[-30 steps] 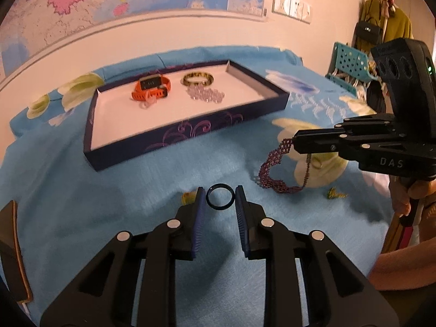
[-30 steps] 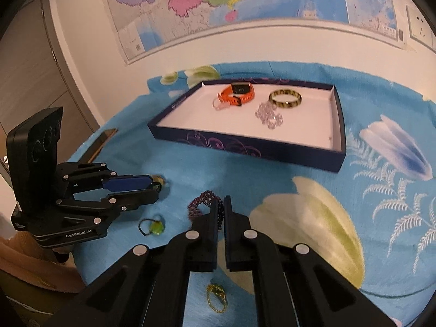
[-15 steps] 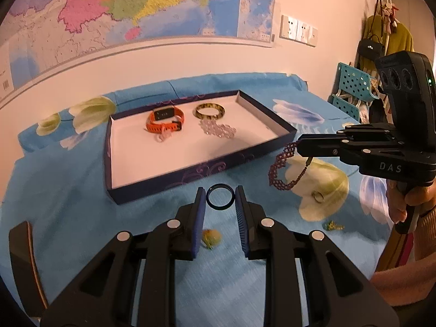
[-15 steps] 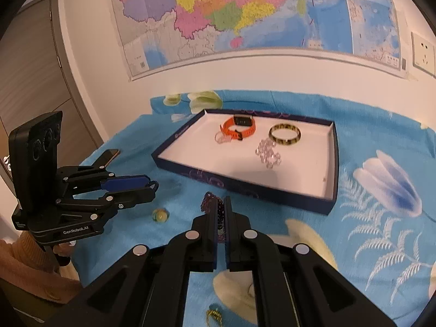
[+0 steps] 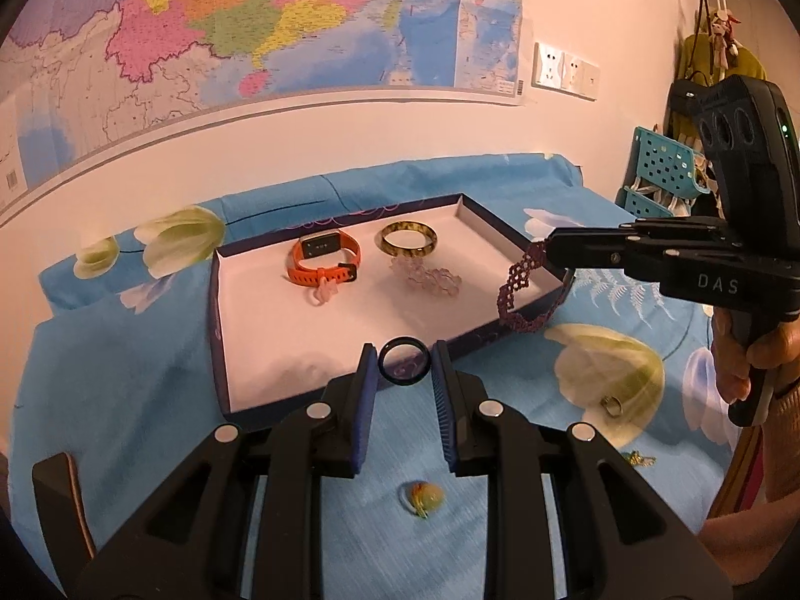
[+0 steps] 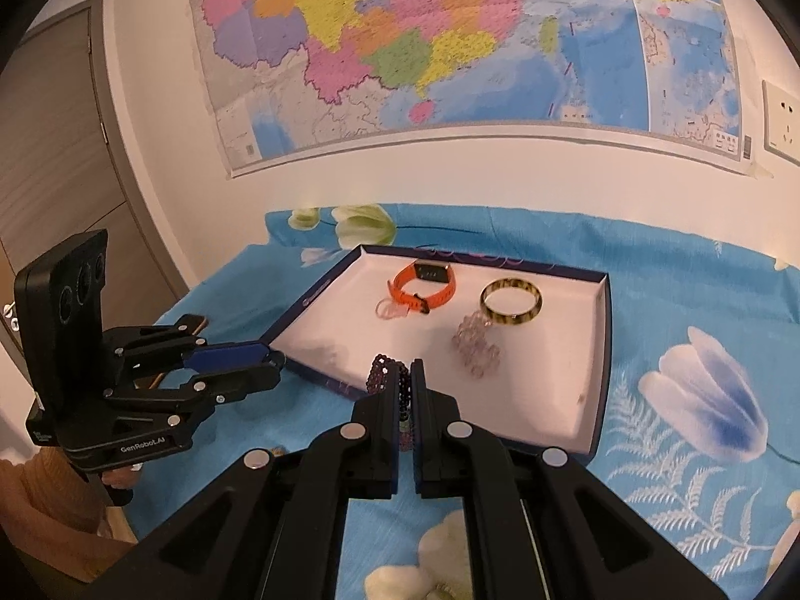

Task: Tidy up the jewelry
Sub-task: 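Carry the black ring with the left tool while the right tool carries the necklace into the box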

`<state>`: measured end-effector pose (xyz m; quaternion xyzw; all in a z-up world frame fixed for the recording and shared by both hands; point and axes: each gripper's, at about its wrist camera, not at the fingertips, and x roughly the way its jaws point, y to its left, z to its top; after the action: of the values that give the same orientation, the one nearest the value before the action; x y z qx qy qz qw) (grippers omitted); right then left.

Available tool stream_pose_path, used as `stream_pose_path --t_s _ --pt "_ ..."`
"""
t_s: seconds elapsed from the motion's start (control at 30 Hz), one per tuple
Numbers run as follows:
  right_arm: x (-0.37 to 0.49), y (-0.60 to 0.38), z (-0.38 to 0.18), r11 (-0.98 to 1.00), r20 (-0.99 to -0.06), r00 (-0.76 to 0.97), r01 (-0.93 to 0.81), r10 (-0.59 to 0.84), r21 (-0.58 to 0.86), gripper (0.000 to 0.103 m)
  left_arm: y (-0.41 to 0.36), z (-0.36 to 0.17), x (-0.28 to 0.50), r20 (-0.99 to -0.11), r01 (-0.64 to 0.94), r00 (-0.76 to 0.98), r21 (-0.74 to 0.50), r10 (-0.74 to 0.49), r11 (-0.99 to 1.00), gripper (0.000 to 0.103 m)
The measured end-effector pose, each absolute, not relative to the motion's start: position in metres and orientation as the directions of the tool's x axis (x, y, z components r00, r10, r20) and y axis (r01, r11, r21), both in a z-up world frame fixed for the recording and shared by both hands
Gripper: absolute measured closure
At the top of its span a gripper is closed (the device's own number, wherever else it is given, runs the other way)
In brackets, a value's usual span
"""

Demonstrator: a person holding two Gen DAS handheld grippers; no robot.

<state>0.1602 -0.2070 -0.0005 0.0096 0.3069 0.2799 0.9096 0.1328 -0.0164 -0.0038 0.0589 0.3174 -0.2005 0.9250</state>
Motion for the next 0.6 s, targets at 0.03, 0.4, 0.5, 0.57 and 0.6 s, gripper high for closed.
stream_pose_path --t_s 0.03,0.4,0.5,0.57,0.6 --pt "0.162 -0.207 0.000 0.842 -0.552 0.655 -0.504 0.517 0.191 0.100 -0.016 -0.003 0.135 -0.609 0.405 0.721 -0.017 -0.331 0.914 0.081" --pt "0.191 -0.205 -0.006 0.843 -0.563 0.641 -0.491 0.521 0.222 0.100 -0.015 -0.005 0.159 -0.619 0.382 0.724 -0.007 -0.304 0.924 0.081" --pt "0.198 -0.203 -0.009 0.844 -0.571 0.636 -0.488 0.519 0.224 0.100 -0.016 -0.007 0.165 -0.624 0.379 0.722 -0.005 -0.299 0.926 0.081" --pt "0.203 -0.202 -0.011 0.843 -0.573 0.631 -0.484 0.523 0.235 0.100 -0.015 -0.009 0.170 -0.627 0.374 0.721 -0.003 -0.293 0.927 0.081" --pt "0.205 -0.202 -0.012 0.843 -0.574 0.630 -0.483 0.523 0.239 0.100 -0.015 -0.010 0.173 -0.631 0.373 0.719 -0.005 -0.292 0.928 0.081"
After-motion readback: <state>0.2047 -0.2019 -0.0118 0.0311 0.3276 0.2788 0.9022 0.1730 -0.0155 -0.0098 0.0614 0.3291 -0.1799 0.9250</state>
